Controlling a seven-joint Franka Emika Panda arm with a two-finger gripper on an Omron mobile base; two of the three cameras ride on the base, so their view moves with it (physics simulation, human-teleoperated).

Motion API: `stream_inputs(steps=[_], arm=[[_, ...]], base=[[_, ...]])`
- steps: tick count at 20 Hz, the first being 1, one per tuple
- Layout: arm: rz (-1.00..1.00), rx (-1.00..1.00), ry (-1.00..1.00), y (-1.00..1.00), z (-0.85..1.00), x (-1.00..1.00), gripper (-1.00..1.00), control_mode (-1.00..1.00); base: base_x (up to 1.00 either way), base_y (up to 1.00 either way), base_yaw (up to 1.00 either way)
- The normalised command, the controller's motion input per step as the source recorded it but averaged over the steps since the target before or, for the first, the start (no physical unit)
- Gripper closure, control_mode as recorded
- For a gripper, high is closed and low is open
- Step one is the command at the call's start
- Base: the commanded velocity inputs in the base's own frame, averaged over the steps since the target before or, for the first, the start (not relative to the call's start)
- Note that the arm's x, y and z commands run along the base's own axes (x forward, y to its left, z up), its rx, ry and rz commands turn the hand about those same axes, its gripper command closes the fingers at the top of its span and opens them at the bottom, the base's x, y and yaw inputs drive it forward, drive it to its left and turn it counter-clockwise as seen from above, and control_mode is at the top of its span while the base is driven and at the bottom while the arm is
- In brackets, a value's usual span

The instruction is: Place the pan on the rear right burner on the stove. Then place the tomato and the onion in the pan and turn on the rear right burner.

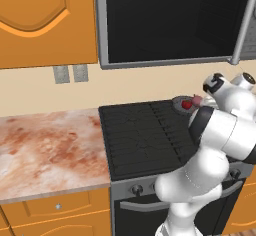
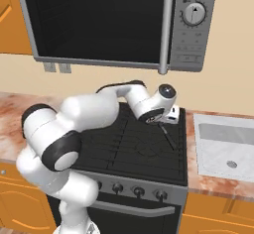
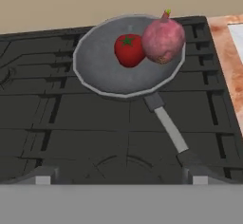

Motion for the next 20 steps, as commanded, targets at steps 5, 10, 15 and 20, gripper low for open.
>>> stream_inputs(steps=[5,10,15,20], arm=[[0.00,0.00,-0.11,0.24,0.00,-0.66,-1.00,-1.00],[0.00,0.00,-0.19,0.16,0.01,-0.61,-1.00,-1.00],[0.00,0.00,-0.24,0.04,0.09,-0.64,-1.00,-1.00],[0.00,0.00,-0.23,0.03,0.00,-0.68,-1.00,-1.00]], base=[[0.00,0.00,0.00],[0.00,0.00,0.00],[0.00,0.00,0.00],[0.00,0.00,0.00]])
